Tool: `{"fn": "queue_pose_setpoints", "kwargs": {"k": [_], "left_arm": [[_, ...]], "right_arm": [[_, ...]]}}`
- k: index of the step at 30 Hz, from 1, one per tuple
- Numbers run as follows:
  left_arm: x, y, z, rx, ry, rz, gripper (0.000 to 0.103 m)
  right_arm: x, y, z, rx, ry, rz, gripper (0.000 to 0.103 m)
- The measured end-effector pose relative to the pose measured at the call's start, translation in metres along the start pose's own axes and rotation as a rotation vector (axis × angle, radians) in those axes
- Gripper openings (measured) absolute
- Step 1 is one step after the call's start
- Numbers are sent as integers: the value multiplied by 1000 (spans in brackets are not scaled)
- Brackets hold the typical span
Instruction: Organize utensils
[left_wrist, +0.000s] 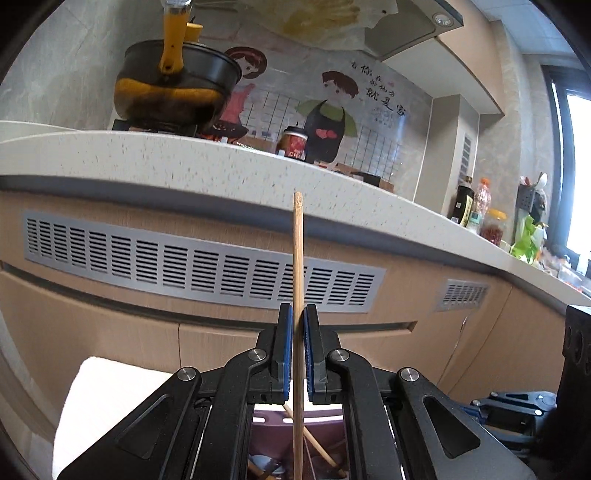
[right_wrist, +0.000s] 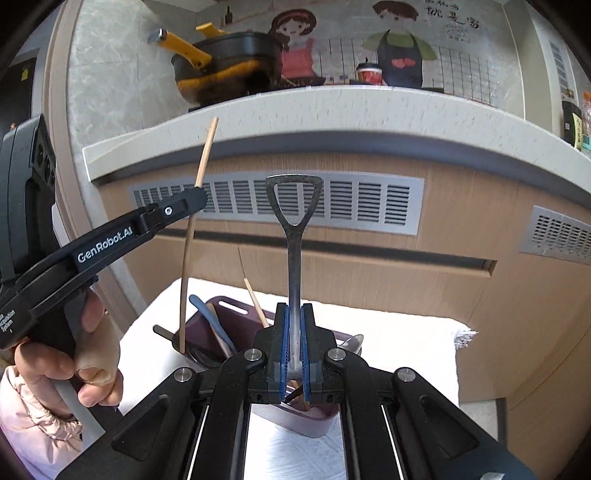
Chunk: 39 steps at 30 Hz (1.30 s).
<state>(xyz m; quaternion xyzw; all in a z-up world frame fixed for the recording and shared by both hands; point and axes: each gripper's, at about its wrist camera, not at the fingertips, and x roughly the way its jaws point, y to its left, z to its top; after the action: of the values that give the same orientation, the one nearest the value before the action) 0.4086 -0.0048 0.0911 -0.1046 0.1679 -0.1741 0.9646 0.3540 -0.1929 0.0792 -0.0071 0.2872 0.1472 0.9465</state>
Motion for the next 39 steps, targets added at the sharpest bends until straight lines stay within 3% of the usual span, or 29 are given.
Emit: {"fn": "queue_pose_setpoints", "kwargs": {"k": [7,14,15,17,18,19,24,26,30,32,36,39], "left_arm": [[17,5,-17,-16,-17,-1,6],[16,11,-56,-37,-19,23,9],[14,12,-59,-43,0,30,13],[7,15,-64,-61,36,42,38],[3,15,-65,-64,43,50,44],[-4,15,-67,-54,50,60,48],[-47,9,-73,-37,125,106,52],[-69,5,-77,-30,150,112,67],[-114,-12,-94,64,193,130,69],[-140,-20,-103,87,203,155,77],[-178,-31,-121,101,200,217,85],[-201,-41,-139,105,206,251,93]], "right_arm": [[19,-3,-8,10,37,4,5],[34,-7,-27,41,73,19,9],[36,-7,-31,43,86,21,16],[38,-7,-38,44,111,29,40],[36,-7,-42,46,114,26,56],[34,-7,-45,53,108,19,62],[12,-3,-61,82,111,-9,64],[-4,-2,-70,108,104,-12,69],[-43,6,-90,121,64,-62,82],[-59,11,-97,99,57,-90,83],[-95,20,-117,108,37,-150,102],[-115,27,-131,118,27,-212,103]]}}
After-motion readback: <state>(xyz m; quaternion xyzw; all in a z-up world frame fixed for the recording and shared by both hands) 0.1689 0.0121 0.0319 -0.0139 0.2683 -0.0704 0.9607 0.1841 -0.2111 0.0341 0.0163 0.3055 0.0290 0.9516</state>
